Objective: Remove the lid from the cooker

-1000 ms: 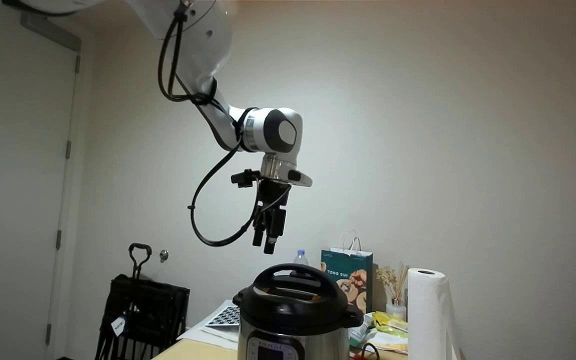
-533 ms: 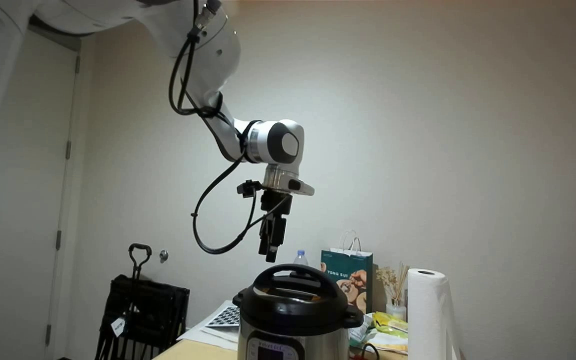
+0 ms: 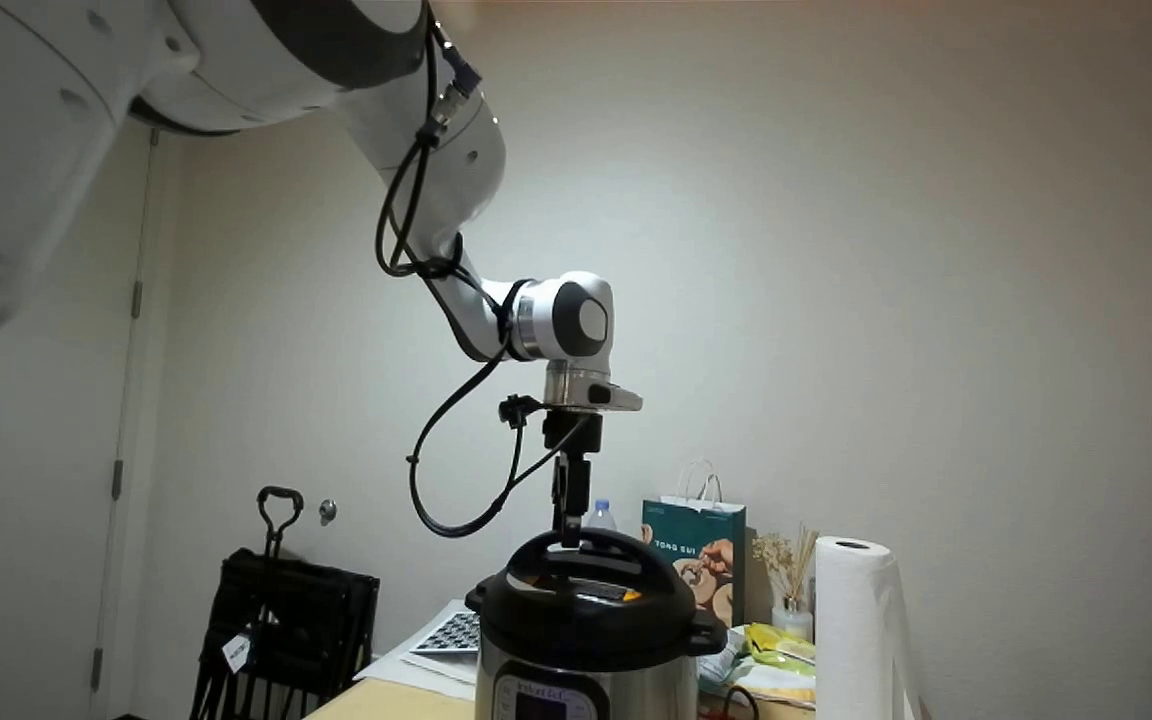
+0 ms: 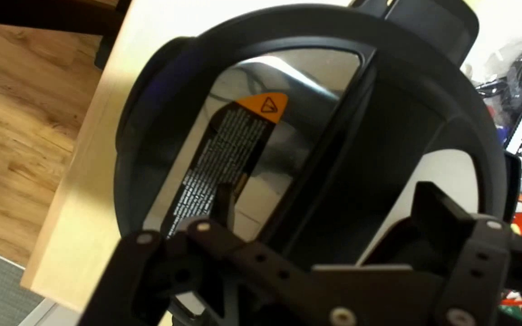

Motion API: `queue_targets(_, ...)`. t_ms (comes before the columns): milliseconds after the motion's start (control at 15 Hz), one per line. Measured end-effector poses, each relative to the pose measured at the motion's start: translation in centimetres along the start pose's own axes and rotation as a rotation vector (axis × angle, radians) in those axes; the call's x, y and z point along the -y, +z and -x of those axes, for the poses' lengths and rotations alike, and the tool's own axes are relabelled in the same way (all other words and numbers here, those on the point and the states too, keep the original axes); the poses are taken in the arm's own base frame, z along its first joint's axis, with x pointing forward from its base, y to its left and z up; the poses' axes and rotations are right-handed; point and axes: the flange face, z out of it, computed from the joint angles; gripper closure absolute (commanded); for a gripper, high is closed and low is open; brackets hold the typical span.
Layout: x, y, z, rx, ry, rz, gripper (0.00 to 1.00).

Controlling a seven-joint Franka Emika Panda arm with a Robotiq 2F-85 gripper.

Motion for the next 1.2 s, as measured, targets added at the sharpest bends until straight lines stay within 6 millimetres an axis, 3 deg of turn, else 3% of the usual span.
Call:
queue_targets(67, 0.4, 0.2, -0.2, -0.016, 0.006, 0.004, 0.06)
queue_targets(133, 0.7, 0.4, -0.4, -0.029, 0.010, 0.009, 0.26)
queue_targets(533, 1.8, 0.9, -0.4, -0.066, 0.010, 0.042, 0.65)
queue_targets(933, 1.4, 1.8, -0.2, -0.076, -0.133, 0.095, 0.91)
queue_targets(1200, 1.0, 3.5, -1.3, -0.060, -0.312, 0.129, 0.99)
